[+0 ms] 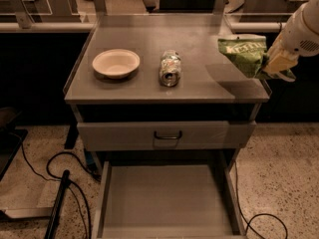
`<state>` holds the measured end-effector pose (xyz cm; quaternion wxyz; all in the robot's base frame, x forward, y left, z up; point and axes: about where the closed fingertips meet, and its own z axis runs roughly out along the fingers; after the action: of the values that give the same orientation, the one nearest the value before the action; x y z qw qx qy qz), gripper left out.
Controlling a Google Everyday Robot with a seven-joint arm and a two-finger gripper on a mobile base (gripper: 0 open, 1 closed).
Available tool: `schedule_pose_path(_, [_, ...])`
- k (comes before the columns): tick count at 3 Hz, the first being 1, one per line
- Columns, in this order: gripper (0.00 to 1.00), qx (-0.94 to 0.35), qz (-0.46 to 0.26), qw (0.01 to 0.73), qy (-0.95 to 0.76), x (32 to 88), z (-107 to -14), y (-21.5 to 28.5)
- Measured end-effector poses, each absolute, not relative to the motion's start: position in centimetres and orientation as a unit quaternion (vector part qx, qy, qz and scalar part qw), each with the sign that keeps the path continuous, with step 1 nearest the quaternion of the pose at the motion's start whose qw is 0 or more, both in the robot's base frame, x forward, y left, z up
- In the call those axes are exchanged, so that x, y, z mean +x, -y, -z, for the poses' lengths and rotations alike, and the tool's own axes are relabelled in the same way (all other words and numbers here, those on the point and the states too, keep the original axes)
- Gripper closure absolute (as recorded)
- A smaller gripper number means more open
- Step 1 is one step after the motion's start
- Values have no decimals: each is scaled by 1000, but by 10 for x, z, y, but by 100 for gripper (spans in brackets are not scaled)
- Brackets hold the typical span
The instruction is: Place green jalapeno chip bag into middle drawer
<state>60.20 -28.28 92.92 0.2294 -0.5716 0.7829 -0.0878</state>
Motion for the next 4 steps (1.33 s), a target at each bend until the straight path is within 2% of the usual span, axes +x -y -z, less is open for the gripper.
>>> schedule_pose_path(1, [100,-565,74,197,-798,536,-937,295])
schedule_pose_path(3, [100,-567,59,202,-796,522,-935,295])
schedule_pose_path(4, [100,-571,2,189,-799,475,-913,277])
